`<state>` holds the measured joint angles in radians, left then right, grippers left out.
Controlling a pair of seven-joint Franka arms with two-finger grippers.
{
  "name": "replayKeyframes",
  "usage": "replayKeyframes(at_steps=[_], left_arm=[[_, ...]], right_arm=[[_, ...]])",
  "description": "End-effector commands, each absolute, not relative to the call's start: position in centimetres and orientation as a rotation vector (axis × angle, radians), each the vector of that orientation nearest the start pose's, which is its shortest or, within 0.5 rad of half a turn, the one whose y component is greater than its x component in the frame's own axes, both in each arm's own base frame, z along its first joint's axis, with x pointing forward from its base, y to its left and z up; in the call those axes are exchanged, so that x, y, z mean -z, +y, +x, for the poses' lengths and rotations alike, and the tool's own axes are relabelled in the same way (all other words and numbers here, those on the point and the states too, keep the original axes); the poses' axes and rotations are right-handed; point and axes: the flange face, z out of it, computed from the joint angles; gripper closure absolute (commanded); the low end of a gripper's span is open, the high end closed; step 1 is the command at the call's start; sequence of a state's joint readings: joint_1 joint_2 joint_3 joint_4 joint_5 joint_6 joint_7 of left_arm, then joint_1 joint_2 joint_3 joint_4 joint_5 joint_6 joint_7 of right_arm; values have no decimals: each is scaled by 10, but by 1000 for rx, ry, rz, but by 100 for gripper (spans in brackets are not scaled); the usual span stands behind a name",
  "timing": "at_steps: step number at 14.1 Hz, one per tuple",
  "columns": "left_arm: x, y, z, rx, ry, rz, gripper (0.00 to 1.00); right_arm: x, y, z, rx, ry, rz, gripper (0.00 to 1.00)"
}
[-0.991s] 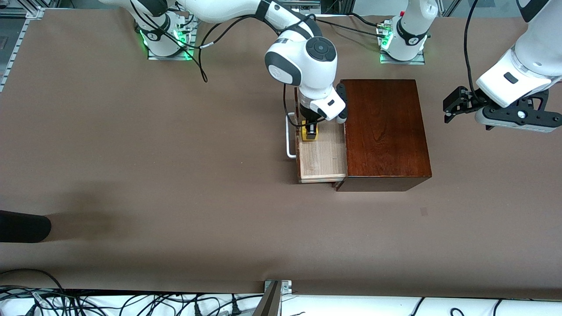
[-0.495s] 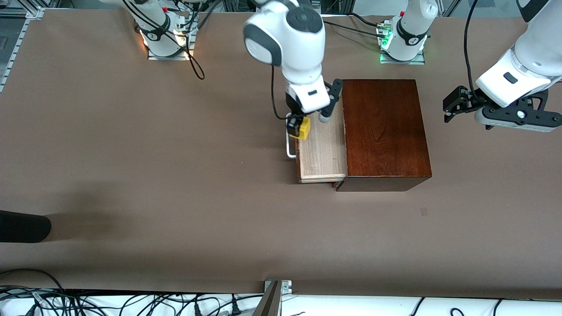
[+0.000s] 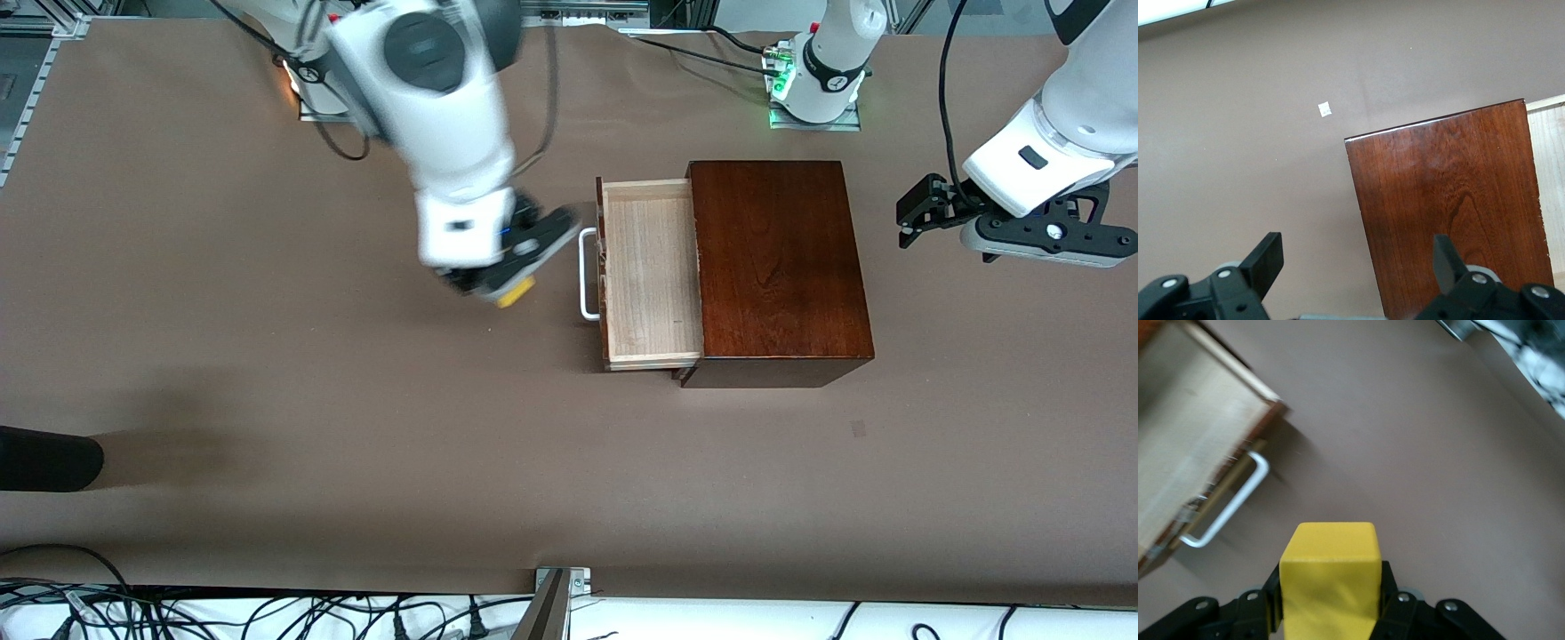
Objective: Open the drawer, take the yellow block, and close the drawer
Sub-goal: 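Carry the yellow cube away from the box with the right gripper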
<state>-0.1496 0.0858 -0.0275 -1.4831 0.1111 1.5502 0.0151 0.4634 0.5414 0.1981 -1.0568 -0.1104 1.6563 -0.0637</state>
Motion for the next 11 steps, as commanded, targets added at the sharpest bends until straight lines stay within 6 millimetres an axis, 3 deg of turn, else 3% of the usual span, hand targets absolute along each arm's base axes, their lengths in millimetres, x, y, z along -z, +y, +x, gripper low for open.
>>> replayKeyframes(at_steps=[1,2,4,5,8,10,11], left_arm=[[-622,-90,574,-25,309,-2998,0],[-622,-90,574,-25,311,-2998,0],[-622,-90,574,-25,311,-2998,0],[-622,-90,574,-25,309,-3000,0],[-625,-94,568,-65,320,-3010,0],[-629,-120,558,-117,395,-3002,0],[-627,-133,553,-139,438,-2995,0]], right_arm=[[-520,298,606,-95,-825,-2984,100],[-500,264,611,-164,-757,-3014,100],[-466,232,613,-233,-668,-3051,100],[-441,202,618,-252,-602,-3055,100],[-365,167,601,-190,-514,-3075,100],[-332,157,593,-182,-500,-3088,100],[-316,143,592,-183,-492,-3111,100]])
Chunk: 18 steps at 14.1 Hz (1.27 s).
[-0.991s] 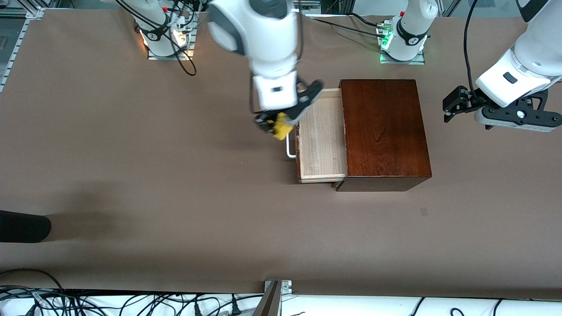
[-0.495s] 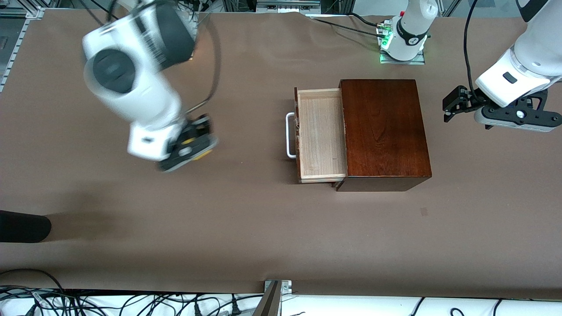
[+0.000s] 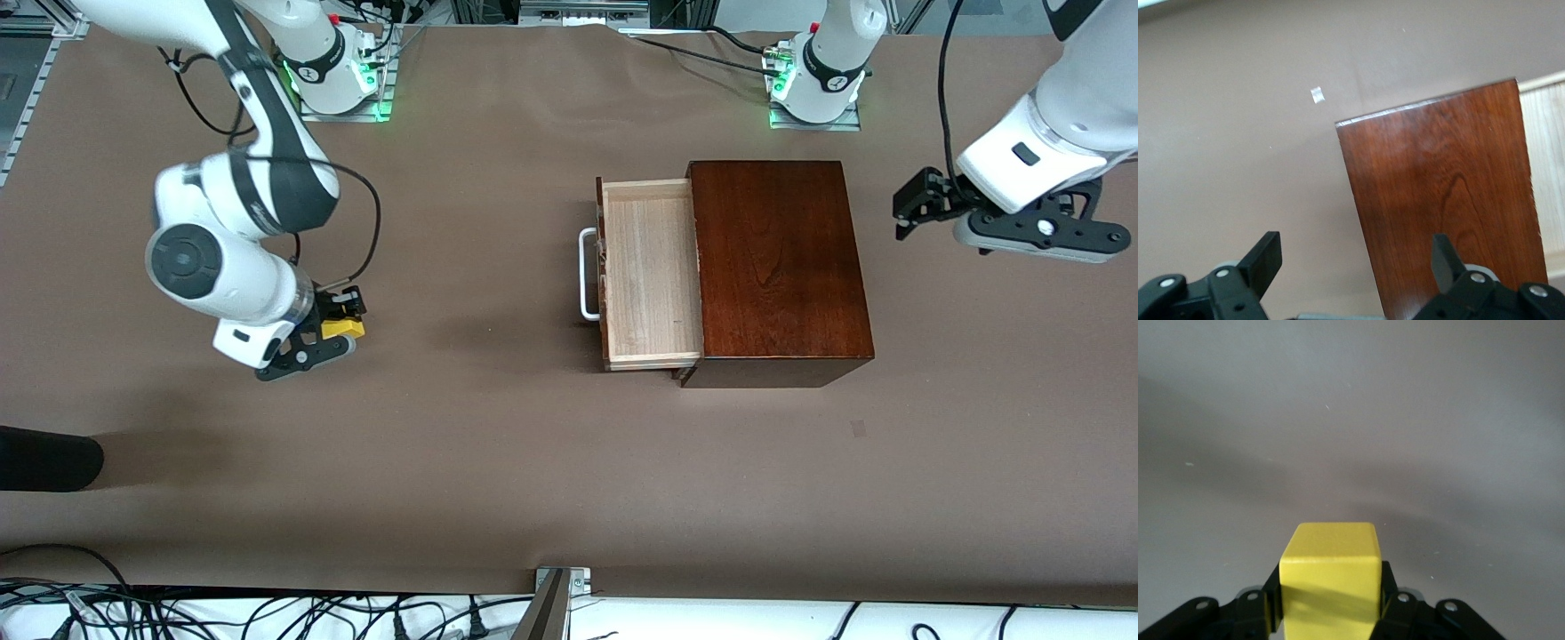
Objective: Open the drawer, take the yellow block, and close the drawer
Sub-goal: 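Carry the yellow cube away from the box with the right gripper, then set the cube down with the right gripper while the left gripper reaches the drawer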
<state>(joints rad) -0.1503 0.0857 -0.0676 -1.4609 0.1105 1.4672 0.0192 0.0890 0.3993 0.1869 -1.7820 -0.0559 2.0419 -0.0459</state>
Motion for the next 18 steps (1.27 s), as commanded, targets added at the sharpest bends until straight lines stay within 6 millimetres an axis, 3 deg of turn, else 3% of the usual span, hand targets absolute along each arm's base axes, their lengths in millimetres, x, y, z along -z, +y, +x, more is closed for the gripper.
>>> replayKeyframes(at_steps=[1,3,5,8,10,11,12,13,14,15,16,18], left_arm=[[-626,-150,549,-141,497,-2988,0],[-626,-179,541,-151,753,-2942,0],[-618,-210,531,-186,1091,-2901,0],[-557,-246,542,-402,1533,-2991,0],[-528,-288,529,-541,1674,-2953,0],[-510,-319,517,-611,1761,-2900,0],[-502,-346,505,-644,1825,-2864,0],[-485,-374,493,-692,1888,-2823,0],[-452,-399,486,-774,1951,-2777,0],[-428,-417,485,-758,1986,-2758,0],[-415,-439,484,-628,2067,-2714,0],[-390,-459,496,-394,2241,-2610,0]], right_arm=[[-297,127,586,-190,-477,-3133,100],[-262,103,574,-210,-397,-3151,100],[-235,94,570,-222,-315,-3160,100],[-199,92,567,-226,-239,-3160,100],[-189,93,566,-230,-194,-3163,100],[-187,92,566,-235,-191,-3164,100],[-185,92,566,-235,-204,-3165,82],[-191,93,567,-220,-221,-3168,48],[-205,94,572,-188,-232,-3170,0],[-225,94,576,-154,-265,-3172,0],[-258,95,579,-144,-273,-3180,0],[-333,97,582,-96,-284,-3196,0]])
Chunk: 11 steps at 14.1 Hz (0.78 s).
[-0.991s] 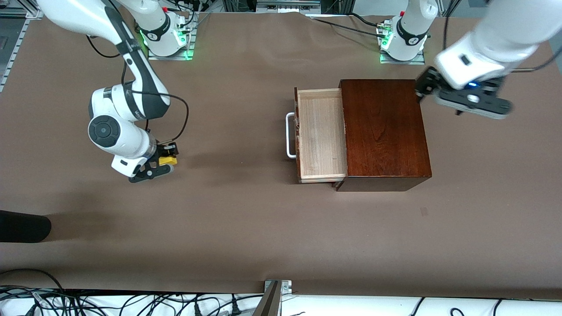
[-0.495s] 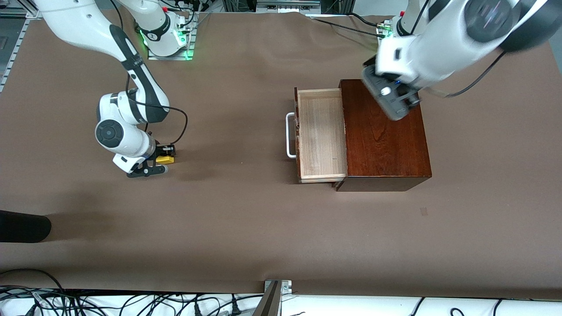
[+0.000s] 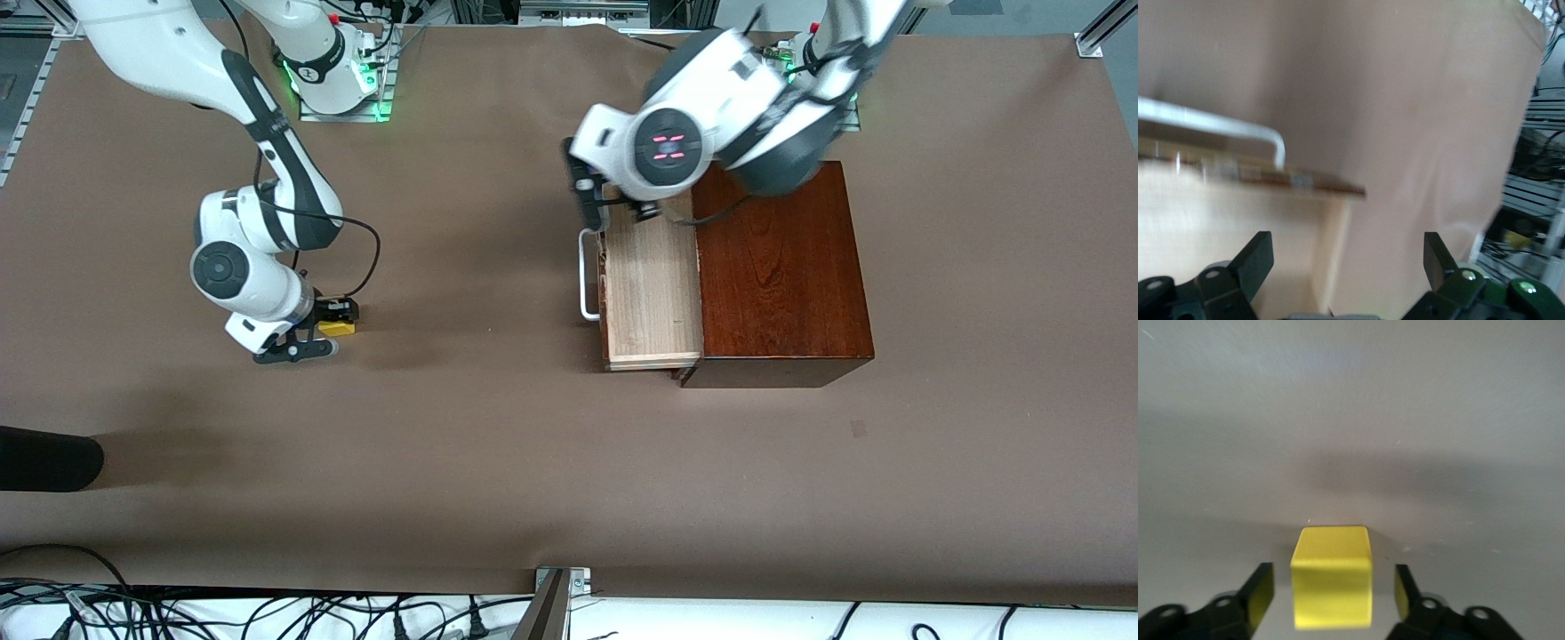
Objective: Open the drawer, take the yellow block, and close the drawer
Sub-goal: 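Set the cube down with the right gripper while the left gripper reaches the drawer, then push the drawer into the box with the left gripper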
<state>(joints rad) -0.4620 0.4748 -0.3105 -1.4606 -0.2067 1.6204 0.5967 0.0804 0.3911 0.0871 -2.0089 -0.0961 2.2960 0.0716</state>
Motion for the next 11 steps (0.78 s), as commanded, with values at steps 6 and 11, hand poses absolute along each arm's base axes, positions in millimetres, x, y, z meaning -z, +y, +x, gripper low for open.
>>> replayKeyframes(at_steps=[6,11], left_arm=[[-308,-493,510,-159,2272,-2528,0],[-285,-480,505,-295,2323,-2318,0]], right_arm=[[-490,107,577,124,-310,-3148,0],[-547,110,559,108,-286,-3130,0]])
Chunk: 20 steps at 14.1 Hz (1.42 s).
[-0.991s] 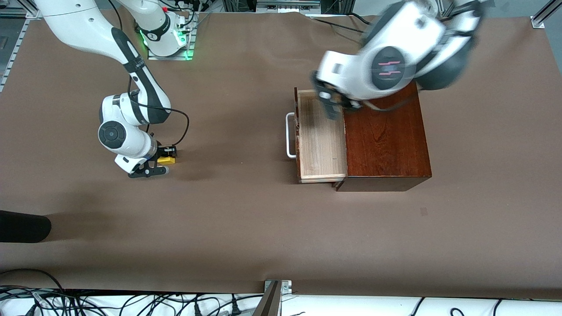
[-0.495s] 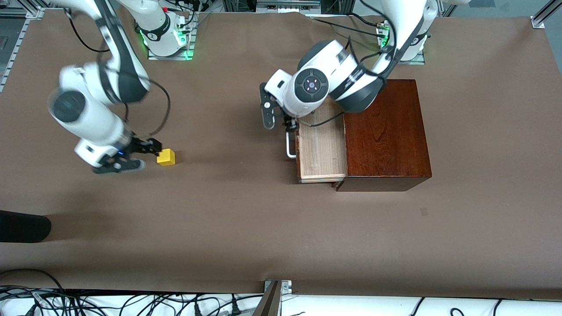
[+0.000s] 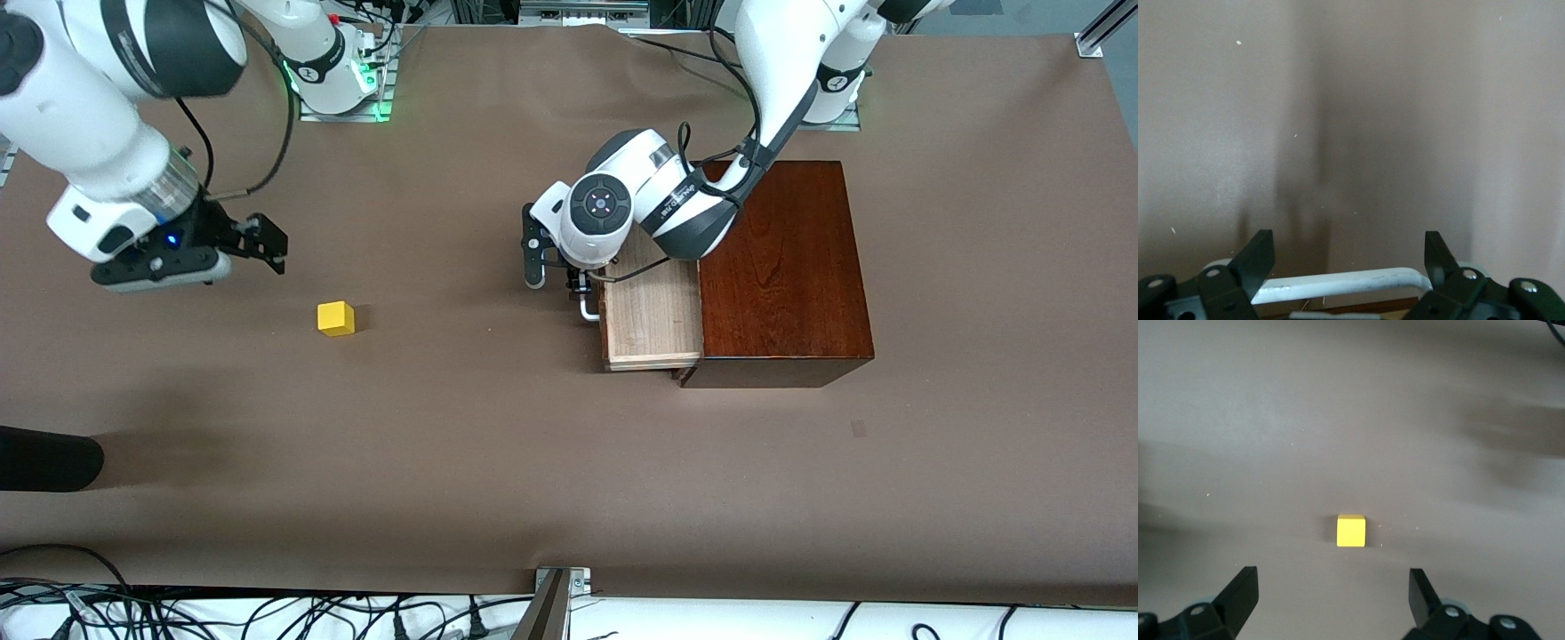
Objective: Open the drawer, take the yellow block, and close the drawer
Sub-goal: 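Push the drawer into the box with the left gripper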
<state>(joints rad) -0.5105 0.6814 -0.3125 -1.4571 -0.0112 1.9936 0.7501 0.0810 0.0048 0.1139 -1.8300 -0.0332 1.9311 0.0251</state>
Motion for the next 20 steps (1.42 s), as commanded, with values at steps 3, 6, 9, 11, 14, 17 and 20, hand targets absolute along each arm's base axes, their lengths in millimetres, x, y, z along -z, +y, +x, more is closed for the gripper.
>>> replayKeyframes(at_steps=[3,6,9,11,14,17,20], left_arm=[[-287,-454,504,-524,2280,-2283,0],[-286,-436,506,-647,2243,-2276,0],[-284,-416,514,-708,2202,-2275,0],[-280,-406,515,-775,2181,-2272,0],[-288,-395,515,-841,2148,-2229,0],[-292,-380,520,-889,2117,-2245,0],[-290,-374,524,-892,2104,-2262,0]], right_arm=[[-562,114,552,36,-290,-3137,0],[-575,116,555,79,-302,-3134,0],[-607,110,558,121,-307,-3136,0],[-613,104,559,135,-287,-3135,0],[-613,100,560,132,-265,-3134,0],[-612,88,562,127,-238,-3135,0],[-611,97,559,102,-256,-3132,0]])
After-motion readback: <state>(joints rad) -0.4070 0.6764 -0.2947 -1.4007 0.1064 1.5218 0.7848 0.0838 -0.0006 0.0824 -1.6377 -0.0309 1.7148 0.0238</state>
